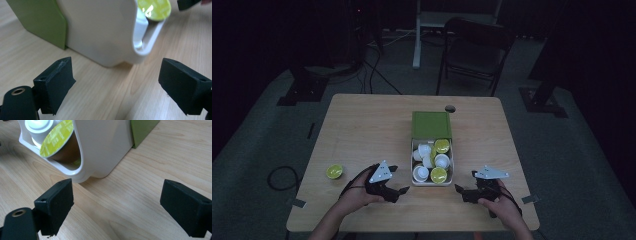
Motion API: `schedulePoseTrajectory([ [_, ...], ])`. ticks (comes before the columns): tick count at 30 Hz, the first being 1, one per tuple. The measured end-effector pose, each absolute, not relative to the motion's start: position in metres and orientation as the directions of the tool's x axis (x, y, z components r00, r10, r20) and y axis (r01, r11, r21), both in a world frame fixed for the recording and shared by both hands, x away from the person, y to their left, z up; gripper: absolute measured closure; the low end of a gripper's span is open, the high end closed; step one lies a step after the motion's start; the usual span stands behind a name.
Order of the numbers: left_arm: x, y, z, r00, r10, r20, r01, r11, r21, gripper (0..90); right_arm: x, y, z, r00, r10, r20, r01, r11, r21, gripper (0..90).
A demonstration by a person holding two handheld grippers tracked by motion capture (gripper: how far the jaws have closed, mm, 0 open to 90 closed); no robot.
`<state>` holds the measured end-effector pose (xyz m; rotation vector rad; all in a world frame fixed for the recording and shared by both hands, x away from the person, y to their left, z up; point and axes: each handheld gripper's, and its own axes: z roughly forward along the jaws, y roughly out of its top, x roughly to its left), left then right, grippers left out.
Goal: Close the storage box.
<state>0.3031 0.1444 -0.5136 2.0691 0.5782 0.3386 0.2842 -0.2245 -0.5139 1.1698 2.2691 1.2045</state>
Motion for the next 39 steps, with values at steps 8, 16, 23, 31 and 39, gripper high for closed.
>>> schedulePoseTrajectory([
  [8, 0.309, 0.14, -0.509, 0.842, 0.539, -0.007, 0.271, -0.413, 0.869, 12.9, 0.287, -0.22, -0.508, -0.644, 0.754, 0.129, 0.486, 0.274, 0.83, 11.2],
  [16, 0.316, 0.135, -0.506, 0.841, 0.541, -0.014, 0.268, -0.394, 0.879, 12.9, 0.296, -0.219, -0.502, -0.647, 0.747, 0.154, 0.472, 0.234, 0.85, 11.2],
  [23, 0.325, 0.133, -0.505, 0.827, 0.562, -0.012, 0.27, -0.378, 0.885, 12.9, 0.306, -0.218, -0.502, -0.632, 0.753, 0.181, 0.482, 0.199, 0.853, 11.2],
  [31, 0.331, 0.133, -0.506, 0.82, 0.572, -0.022, 0.279, -0.366, 0.888, 12.2, 0.314, -0.218, -0.505, -0.626, 0.76, 0.176, 0.489, 0.206, 0.848, 11.2],
  [39, 0.334, 0.133, -0.503, 0.815, 0.579, -0.016, 0.279, -0.368, 0.887, 11.1, 0.317, -0.217, -0.505, -0.627, 0.758, 0.182, 0.49, 0.202, 0.848, 11.1],
])
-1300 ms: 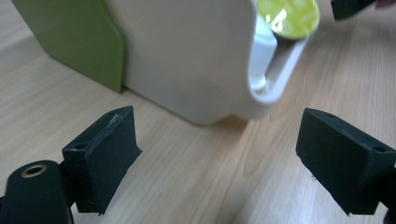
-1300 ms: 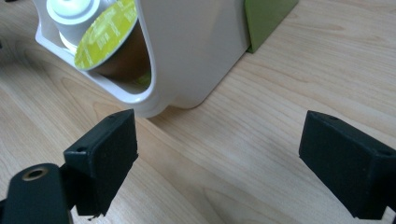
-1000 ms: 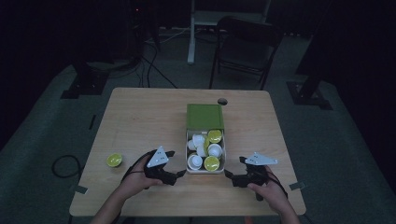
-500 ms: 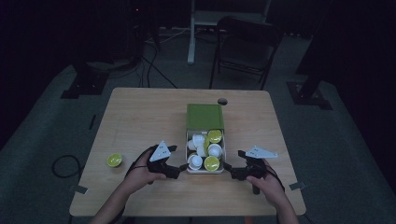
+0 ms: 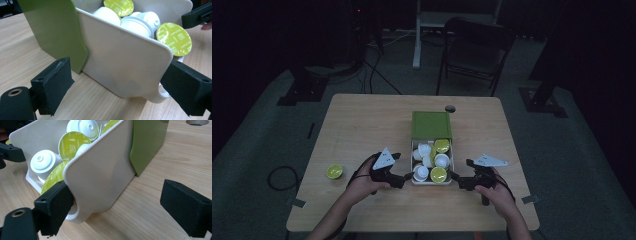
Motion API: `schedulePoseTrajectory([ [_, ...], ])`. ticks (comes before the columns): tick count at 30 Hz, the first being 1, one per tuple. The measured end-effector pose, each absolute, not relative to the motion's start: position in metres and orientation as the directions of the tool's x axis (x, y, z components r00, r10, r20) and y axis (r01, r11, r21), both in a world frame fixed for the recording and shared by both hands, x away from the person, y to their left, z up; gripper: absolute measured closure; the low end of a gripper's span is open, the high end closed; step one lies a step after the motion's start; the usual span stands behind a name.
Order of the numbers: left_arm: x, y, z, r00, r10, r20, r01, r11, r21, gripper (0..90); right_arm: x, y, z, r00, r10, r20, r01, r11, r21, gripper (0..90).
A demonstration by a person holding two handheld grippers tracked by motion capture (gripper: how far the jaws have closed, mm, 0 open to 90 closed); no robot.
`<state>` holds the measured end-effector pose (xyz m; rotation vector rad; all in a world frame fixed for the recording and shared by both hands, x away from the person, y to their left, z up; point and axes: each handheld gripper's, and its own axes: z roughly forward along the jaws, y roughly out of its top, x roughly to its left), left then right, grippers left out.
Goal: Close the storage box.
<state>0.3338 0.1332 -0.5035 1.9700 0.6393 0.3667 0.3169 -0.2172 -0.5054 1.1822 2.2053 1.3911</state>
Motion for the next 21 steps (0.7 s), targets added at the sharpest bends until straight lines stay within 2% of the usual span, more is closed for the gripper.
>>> schedulePoseTrajectory([
  [21, 0.344, 0.132, -0.5, 0.804, 0.594, -0.011, 0.285, -0.369, 0.885, 10.6, 0.33, -0.215, -0.506, -0.603, 0.778, 0.178, 0.501, 0.195, 0.843, 11.1],
])
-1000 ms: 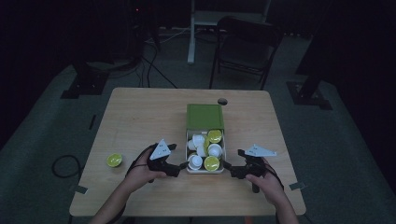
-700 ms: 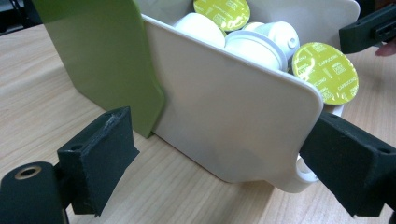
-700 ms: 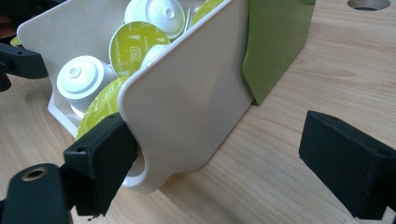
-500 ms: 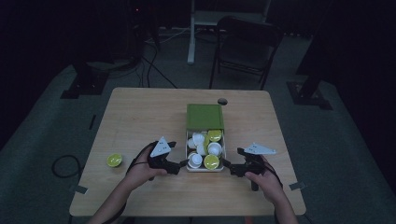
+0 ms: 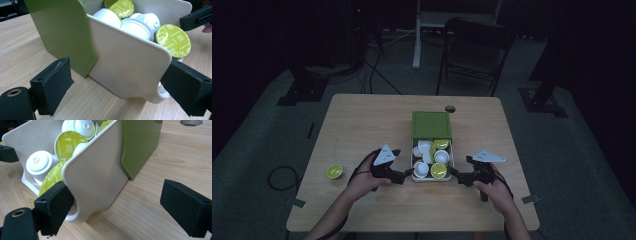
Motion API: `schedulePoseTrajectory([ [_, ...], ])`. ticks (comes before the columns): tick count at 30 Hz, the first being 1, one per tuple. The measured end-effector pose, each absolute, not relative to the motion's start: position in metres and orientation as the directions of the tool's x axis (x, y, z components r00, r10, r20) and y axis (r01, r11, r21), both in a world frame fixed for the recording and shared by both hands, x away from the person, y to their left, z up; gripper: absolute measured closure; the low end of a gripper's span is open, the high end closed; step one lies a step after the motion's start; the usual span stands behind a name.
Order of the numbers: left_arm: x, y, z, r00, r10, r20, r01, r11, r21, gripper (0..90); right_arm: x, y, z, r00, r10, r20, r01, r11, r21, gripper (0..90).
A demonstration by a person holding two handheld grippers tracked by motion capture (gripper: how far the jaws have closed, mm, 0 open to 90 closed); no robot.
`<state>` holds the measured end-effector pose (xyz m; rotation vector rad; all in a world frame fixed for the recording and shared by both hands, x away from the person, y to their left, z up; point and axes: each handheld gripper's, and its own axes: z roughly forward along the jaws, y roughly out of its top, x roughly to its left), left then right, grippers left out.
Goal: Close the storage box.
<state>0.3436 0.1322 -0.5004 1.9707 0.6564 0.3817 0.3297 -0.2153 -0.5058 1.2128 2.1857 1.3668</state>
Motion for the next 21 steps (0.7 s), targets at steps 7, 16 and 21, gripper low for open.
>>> schedulePoseTrajectory([
  [7, 0.347, 0.131, -0.5, 0.803, 0.596, -0.012, 0.287, -0.369, 0.884, 10.6, 0.333, -0.214, -0.506, -0.598, 0.783, 0.172, 0.501, 0.197, 0.843, 11.1],
  [16, 0.354, 0.129, -0.499, 0.8, 0.6, -0.003, 0.287, -0.379, 0.88, 10.6, 0.339, -0.213, -0.506, -0.592, 0.789, 0.164, 0.502, 0.202, 0.841, 11.1],
  [21, 0.359, 0.13, -0.501, 0.795, 0.607, -0.024, 0.304, -0.363, 0.881, 10.6, 0.344, -0.212, -0.506, -0.589, 0.79, 0.169, 0.508, 0.2, 0.838, 11.1],
])
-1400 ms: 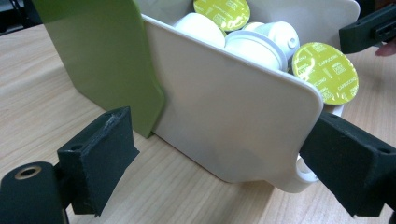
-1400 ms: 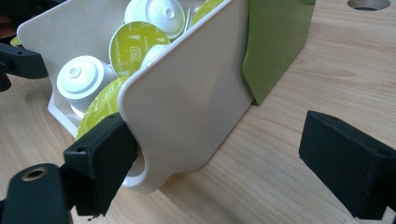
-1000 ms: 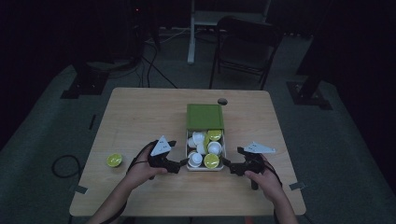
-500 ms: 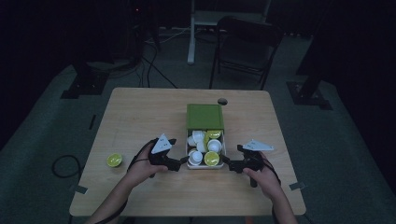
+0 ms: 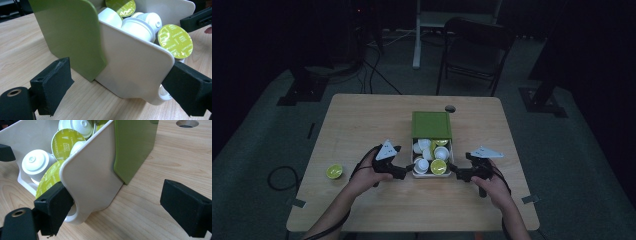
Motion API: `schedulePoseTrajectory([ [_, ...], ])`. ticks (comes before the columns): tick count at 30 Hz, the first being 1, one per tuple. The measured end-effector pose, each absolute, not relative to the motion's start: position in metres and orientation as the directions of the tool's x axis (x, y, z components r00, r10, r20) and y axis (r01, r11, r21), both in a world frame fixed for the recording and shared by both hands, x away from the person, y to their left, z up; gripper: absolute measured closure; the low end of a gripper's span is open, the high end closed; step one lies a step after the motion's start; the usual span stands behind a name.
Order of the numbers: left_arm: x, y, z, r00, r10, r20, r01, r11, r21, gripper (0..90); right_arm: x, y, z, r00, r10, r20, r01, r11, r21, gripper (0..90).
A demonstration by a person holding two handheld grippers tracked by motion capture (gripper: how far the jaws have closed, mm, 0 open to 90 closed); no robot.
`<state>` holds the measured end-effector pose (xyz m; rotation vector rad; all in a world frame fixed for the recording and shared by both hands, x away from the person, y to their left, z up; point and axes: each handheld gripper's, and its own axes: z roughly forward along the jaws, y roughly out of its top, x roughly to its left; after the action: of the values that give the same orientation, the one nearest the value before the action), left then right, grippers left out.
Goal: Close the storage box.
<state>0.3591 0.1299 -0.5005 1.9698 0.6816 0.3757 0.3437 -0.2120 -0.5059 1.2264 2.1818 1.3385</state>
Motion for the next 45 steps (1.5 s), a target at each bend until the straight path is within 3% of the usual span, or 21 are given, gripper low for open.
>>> schedulePoseTrajectory([
  [45, 0.39, 0.13, -0.498, 0.752, 0.659, -0.036, 0.331, -0.33, 0.884, 10.5, 0.379, -0.203, -0.509, -0.529, 0.828, 0.185, 0.54, 0.16, 0.827, 10.6],
])
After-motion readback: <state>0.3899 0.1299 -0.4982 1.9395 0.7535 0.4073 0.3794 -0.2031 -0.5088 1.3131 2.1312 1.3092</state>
